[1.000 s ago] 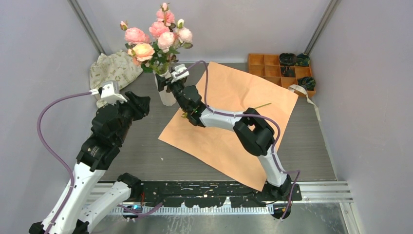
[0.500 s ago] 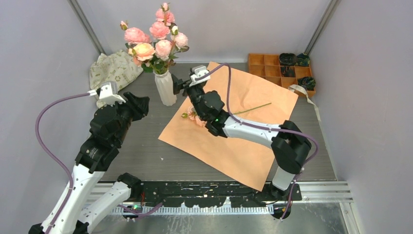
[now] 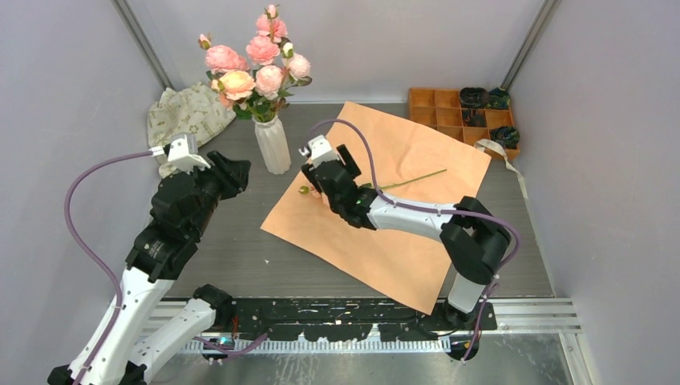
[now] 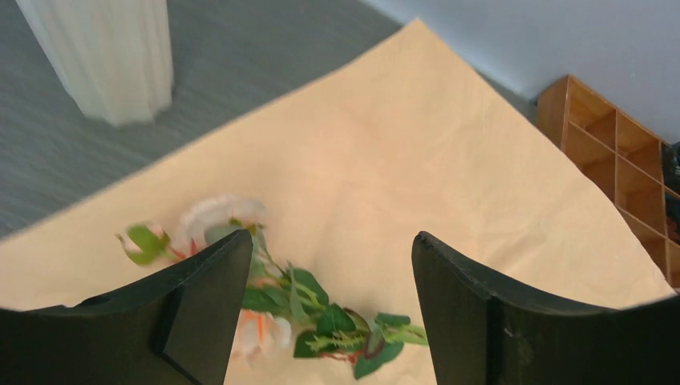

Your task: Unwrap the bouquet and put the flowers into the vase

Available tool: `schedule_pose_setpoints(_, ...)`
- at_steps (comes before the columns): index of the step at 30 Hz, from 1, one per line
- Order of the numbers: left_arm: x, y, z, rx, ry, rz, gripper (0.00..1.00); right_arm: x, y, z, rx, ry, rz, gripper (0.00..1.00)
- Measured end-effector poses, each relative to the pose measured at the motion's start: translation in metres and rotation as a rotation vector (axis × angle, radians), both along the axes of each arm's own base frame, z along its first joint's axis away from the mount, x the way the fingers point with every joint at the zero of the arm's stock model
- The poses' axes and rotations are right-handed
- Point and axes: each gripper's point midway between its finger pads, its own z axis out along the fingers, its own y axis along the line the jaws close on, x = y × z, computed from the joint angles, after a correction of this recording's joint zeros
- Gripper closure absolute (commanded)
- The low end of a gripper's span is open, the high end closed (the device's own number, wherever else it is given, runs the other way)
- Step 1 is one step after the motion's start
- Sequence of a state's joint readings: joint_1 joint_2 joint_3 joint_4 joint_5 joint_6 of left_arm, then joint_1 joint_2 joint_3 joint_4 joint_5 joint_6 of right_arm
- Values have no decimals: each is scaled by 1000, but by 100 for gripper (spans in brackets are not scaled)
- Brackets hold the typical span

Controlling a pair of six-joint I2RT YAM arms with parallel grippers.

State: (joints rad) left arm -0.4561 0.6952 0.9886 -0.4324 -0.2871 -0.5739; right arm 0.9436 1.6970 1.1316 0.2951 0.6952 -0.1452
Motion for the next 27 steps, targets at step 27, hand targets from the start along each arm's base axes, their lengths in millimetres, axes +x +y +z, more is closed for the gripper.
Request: schedule_pose_setpoints(27, 2, -4, -9, -9, 37, -7, 55, -23, -49, -136, -300, 716, 193, 27)
